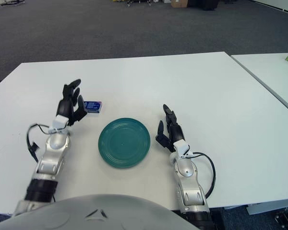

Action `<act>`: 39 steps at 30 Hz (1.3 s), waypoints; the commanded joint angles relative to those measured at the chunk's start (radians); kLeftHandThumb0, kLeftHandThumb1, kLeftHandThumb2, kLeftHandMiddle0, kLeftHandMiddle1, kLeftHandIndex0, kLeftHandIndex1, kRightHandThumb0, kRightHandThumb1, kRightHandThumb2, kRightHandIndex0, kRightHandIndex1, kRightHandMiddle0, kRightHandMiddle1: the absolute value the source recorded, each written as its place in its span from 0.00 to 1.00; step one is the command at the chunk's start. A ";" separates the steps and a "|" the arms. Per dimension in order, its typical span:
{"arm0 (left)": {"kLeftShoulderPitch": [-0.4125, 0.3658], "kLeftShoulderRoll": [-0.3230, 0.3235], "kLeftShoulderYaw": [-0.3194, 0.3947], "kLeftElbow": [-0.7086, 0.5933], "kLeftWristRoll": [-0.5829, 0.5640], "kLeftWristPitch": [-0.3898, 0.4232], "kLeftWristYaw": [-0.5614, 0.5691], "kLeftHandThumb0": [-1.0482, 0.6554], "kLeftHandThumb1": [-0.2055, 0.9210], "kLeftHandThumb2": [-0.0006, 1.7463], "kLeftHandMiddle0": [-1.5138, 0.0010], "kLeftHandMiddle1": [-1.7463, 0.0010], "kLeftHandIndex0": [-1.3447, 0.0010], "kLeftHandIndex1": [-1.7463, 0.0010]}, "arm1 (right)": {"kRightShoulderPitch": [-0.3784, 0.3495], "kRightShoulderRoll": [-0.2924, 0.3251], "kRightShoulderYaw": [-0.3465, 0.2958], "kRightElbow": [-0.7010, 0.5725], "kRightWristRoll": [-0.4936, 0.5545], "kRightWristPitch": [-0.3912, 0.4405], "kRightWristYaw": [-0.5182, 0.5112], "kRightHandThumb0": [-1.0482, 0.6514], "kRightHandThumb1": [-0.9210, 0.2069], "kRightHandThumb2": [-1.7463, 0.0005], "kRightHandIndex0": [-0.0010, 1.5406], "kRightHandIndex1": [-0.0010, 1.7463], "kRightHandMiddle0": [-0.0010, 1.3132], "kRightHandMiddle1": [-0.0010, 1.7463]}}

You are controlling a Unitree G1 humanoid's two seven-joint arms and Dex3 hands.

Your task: Put the gum into the plate.

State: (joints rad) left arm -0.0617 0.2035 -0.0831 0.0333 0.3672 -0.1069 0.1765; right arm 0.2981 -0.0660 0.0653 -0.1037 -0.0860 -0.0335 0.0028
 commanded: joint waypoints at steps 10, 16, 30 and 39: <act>-0.341 0.233 -0.225 0.433 0.333 -0.059 -0.096 0.02 1.00 0.39 0.87 1.00 1.00 0.56 | 0.064 -0.008 -0.007 0.008 0.007 0.071 0.014 0.16 0.00 0.39 0.05 0.00 0.00 0.13; -0.450 0.230 -0.313 0.600 0.376 -0.087 -0.146 0.01 1.00 0.34 0.86 1.00 1.00 0.52 | 0.097 -0.007 -0.004 -0.030 -0.008 0.077 0.005 0.15 0.00 0.39 0.06 0.00 0.00 0.12; -0.598 0.196 -0.437 0.911 0.414 -0.154 -0.179 0.01 1.00 0.23 0.89 1.00 1.00 0.46 | 0.141 -0.013 -0.029 -0.071 0.001 0.086 -0.004 0.14 0.00 0.40 0.05 0.00 0.00 0.11; -0.643 0.163 -0.498 1.044 0.440 -0.171 -0.174 0.03 1.00 0.18 0.90 1.00 1.00 0.45 | 0.155 -0.018 -0.069 -0.026 0.023 0.042 0.016 0.14 0.00 0.40 0.04 0.00 0.00 0.11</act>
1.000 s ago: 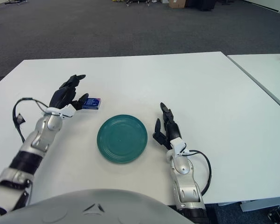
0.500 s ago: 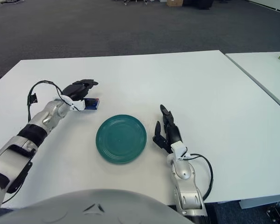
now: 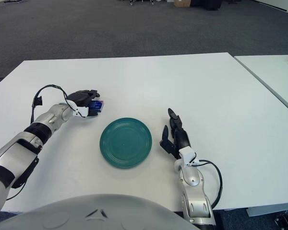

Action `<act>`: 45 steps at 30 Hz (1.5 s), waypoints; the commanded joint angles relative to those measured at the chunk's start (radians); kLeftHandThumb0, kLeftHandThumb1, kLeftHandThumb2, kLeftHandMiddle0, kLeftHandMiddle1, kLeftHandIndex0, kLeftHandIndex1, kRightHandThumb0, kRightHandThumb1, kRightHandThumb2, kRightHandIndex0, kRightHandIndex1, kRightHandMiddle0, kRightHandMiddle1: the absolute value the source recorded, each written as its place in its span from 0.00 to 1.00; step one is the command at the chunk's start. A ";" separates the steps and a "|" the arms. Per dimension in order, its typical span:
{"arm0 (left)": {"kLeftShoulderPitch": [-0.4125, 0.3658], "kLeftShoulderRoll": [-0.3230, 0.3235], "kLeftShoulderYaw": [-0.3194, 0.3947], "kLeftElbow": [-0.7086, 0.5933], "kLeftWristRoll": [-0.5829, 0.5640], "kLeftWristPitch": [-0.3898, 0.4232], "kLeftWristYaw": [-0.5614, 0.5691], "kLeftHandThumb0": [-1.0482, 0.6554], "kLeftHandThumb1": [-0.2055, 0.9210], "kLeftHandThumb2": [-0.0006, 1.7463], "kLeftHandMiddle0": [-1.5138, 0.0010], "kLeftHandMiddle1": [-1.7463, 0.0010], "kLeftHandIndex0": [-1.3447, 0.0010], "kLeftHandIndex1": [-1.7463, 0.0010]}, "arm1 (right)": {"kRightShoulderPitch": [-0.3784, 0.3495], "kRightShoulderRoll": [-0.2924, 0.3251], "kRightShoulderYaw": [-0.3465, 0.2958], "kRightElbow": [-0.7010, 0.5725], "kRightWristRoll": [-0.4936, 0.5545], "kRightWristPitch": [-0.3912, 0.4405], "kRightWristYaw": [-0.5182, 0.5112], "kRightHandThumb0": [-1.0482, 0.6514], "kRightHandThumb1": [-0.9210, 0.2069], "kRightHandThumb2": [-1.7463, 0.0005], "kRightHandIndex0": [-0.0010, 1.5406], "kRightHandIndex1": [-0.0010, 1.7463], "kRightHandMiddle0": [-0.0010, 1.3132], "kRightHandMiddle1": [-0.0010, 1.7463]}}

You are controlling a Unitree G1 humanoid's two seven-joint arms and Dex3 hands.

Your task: Put the gum into the plate.

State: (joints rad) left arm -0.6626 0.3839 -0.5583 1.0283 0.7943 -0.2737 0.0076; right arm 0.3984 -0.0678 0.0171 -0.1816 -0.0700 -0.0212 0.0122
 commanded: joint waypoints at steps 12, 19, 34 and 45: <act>-0.058 -0.048 -0.069 0.199 0.010 0.000 -0.057 0.06 1.00 0.13 0.92 1.00 1.00 0.47 | 0.070 -0.020 -0.057 0.061 0.010 0.004 0.013 0.14 0.00 0.39 0.04 0.00 0.00 0.10; -0.066 -0.046 -0.085 0.273 0.009 -0.008 -0.099 0.10 0.99 0.08 0.91 1.00 0.97 0.42 | 0.067 -0.026 -0.072 0.058 0.011 0.005 0.024 0.14 0.00 0.39 0.04 0.00 0.00 0.11; 0.001 -0.106 -0.093 0.318 -0.007 0.057 -0.067 0.48 0.49 0.55 0.87 0.48 0.91 0.04 | 0.056 -0.024 -0.078 0.016 0.013 0.060 0.040 0.13 0.00 0.39 0.04 0.00 0.00 0.12; -0.006 -0.135 -0.053 0.321 -0.087 0.091 -0.166 0.40 0.55 0.67 0.75 0.58 0.65 0.00 | 0.027 -0.029 -0.098 0.021 0.024 0.085 0.051 0.13 0.00 0.40 0.06 0.01 0.00 0.15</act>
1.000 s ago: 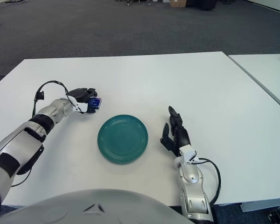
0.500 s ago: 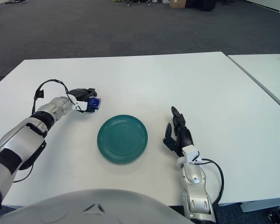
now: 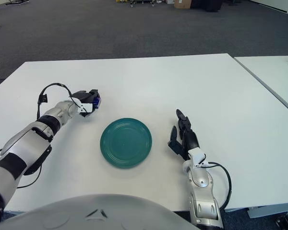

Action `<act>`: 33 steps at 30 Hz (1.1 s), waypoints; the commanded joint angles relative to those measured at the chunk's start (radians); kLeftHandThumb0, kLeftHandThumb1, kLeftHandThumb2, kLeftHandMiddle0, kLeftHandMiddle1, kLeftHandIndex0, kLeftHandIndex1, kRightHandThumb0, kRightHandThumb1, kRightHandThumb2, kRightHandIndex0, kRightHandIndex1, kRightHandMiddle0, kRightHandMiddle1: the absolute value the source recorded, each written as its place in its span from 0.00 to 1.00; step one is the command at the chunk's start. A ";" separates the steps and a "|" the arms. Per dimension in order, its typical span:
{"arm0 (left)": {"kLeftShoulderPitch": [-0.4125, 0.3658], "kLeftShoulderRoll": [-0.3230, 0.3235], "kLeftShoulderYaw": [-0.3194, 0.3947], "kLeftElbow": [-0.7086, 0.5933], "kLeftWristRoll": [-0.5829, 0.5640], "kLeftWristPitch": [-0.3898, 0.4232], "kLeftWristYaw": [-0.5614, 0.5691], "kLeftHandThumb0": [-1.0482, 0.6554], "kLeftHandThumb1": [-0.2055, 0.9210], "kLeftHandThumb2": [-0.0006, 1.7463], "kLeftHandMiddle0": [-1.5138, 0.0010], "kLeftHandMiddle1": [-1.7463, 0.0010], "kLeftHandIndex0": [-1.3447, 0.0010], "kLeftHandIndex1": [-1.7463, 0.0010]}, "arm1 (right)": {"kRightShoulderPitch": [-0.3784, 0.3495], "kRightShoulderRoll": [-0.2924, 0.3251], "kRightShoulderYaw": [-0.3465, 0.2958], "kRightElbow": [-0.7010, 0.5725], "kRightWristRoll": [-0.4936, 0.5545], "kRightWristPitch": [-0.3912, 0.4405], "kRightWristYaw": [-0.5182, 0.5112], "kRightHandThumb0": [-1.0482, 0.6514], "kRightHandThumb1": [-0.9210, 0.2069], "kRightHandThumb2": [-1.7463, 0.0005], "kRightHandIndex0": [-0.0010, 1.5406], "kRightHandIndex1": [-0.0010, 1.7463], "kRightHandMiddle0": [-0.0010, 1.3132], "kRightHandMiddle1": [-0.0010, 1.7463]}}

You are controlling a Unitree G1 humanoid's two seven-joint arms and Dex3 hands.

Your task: Put the gum into the plate.

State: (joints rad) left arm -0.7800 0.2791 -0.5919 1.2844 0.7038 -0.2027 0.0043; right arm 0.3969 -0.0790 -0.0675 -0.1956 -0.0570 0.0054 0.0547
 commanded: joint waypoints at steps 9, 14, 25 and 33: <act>0.079 -0.023 0.006 0.039 -0.049 -0.007 -0.256 0.61 0.42 0.79 0.65 0.03 0.60 0.00 | 0.009 -0.015 -0.028 0.051 0.025 0.043 0.014 0.13 0.00 0.40 0.07 0.01 0.00 0.18; 0.085 -0.017 0.028 0.034 -0.071 -0.039 -0.229 0.61 0.31 0.82 0.48 0.15 0.56 0.00 | 0.003 -0.010 -0.031 0.055 0.027 0.039 0.013 0.13 0.00 0.41 0.08 0.01 0.00 0.19; 0.038 0.057 0.086 0.001 -0.127 -0.126 -0.217 0.62 0.27 0.87 0.47 0.08 0.58 0.00 | -0.011 -0.003 -0.037 0.061 0.031 0.040 0.001 0.15 0.00 0.41 0.09 0.01 0.00 0.23; -0.025 0.163 0.153 -0.129 -0.186 -0.218 -0.281 0.62 0.32 0.84 0.49 0.08 0.61 0.00 | -0.022 -0.007 -0.031 0.073 0.025 0.039 0.002 0.15 0.00 0.41 0.09 0.01 0.00 0.24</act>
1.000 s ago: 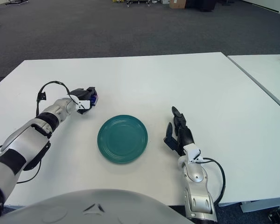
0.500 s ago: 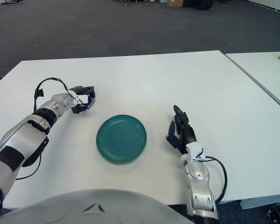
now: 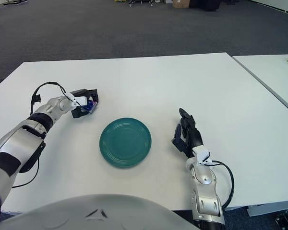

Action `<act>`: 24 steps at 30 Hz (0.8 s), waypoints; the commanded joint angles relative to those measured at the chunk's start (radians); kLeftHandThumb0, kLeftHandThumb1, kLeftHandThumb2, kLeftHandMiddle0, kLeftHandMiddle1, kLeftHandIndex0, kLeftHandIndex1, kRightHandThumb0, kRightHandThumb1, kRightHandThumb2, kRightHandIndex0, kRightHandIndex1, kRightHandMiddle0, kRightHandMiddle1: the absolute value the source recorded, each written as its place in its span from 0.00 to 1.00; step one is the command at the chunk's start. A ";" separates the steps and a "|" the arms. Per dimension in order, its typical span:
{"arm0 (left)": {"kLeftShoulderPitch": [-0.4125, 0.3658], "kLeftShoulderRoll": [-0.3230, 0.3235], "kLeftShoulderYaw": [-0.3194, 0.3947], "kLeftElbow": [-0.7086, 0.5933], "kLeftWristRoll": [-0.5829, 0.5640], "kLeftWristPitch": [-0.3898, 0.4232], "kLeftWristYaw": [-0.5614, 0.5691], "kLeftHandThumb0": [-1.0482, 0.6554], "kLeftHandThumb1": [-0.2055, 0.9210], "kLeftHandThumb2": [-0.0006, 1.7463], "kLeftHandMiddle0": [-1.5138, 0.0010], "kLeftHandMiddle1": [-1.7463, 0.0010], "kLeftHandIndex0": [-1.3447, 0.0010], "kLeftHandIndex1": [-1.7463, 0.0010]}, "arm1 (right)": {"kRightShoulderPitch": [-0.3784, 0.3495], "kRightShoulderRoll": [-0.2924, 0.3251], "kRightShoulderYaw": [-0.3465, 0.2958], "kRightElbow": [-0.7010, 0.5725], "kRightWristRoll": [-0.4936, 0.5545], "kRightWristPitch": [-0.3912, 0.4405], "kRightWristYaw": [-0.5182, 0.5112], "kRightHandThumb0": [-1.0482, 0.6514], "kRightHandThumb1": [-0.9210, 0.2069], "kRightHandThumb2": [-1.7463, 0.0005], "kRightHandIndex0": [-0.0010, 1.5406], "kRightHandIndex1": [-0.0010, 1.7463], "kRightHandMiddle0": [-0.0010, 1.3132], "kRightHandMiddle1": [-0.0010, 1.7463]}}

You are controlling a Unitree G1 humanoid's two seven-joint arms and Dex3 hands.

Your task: Put the gum into the plate.

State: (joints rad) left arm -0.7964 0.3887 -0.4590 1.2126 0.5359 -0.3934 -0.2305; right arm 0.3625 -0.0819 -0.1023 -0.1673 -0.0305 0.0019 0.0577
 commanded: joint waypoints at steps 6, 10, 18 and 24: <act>0.043 0.138 0.071 -0.250 -0.055 -0.071 -0.094 0.62 0.38 0.80 0.54 0.05 0.65 0.00 | 0.009 -0.002 0.010 0.051 0.000 0.045 0.000 0.14 0.00 0.41 0.09 0.00 0.00 0.23; 0.109 0.173 0.103 -0.408 -0.066 -0.068 -0.086 0.62 0.40 0.79 0.55 0.05 0.66 0.00 | 0.009 0.002 0.014 0.052 -0.001 0.050 -0.005 0.14 0.00 0.41 0.09 0.00 0.00 0.23; 0.195 0.179 0.144 -0.570 -0.114 -0.028 -0.122 0.62 0.40 0.79 0.56 0.03 0.66 0.00 | 0.008 -0.004 0.021 0.069 -0.004 0.040 -0.009 0.14 0.00 0.41 0.09 0.00 0.00 0.22; 0.264 0.178 0.169 -0.745 -0.153 0.020 -0.174 0.62 0.39 0.80 0.56 0.03 0.66 0.00 | 0.006 -0.005 0.022 0.088 -0.005 0.022 -0.011 0.14 0.00 0.41 0.09 0.00 0.00 0.22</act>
State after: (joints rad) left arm -0.5551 0.5585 -0.3146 0.5476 0.4030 -0.4002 -0.3842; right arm 0.3455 -0.0878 -0.0887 -0.1286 -0.0317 -0.0143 0.0457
